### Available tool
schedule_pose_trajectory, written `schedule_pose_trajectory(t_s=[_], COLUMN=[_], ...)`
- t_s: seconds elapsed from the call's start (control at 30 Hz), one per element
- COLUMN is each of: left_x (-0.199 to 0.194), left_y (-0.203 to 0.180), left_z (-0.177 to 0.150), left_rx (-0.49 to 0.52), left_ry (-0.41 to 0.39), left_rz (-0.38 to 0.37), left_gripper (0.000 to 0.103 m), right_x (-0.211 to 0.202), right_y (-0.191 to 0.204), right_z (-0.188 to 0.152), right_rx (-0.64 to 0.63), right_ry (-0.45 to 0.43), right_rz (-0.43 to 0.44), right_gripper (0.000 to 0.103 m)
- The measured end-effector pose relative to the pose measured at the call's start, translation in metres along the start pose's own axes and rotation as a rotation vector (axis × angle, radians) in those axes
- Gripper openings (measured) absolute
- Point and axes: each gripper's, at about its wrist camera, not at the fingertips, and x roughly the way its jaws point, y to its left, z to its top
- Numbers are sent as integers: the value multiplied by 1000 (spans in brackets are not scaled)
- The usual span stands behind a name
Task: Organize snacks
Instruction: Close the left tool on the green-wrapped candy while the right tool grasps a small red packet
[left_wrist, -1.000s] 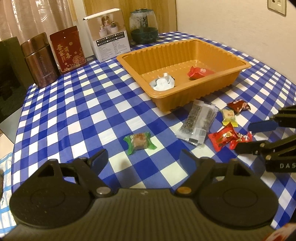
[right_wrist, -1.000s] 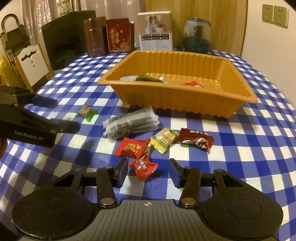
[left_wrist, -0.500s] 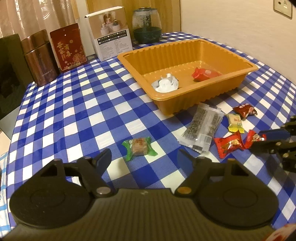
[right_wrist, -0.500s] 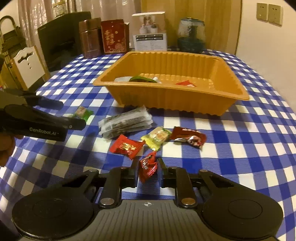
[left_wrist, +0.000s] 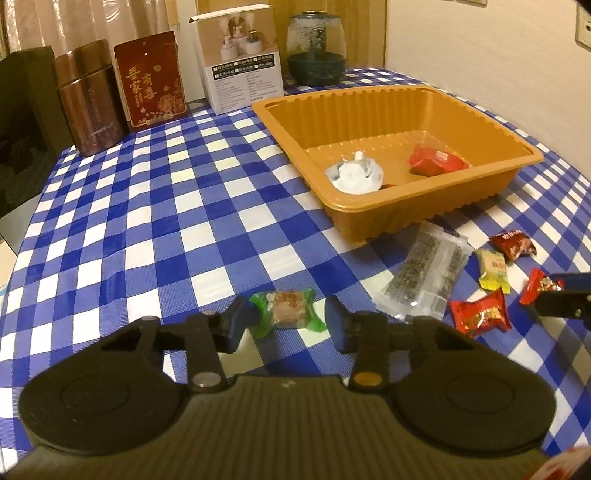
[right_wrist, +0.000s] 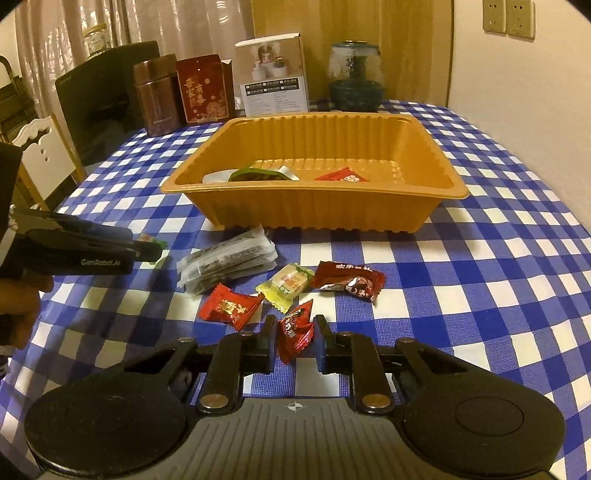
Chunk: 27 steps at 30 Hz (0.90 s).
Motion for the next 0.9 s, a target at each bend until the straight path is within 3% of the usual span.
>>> schedule_pose_trajectory(t_s=[0.07, 0.23, 0.6, 0.9], left_x=[3, 1, -42, -67], left_y=[0, -1, -12, -42], left_z=[0, -2, 3, 35], left_rx=[-5, -2, 2, 30], left_ry=[5, -1, -18, -68], left_rz=[-3, 3, -26, -56], left_gripper=[30, 23, 22, 22], right_x=[1, 1, -14, -33], right_y=[-1, -3, -7, -24], right_z=[0, 2, 11, 40], right_rx=[6, 19, 36, 60], right_ry=[1, -3, -57, -147], right_rz=[1, 0, -5, -14], right_gripper=[20, 20, 20, 20])
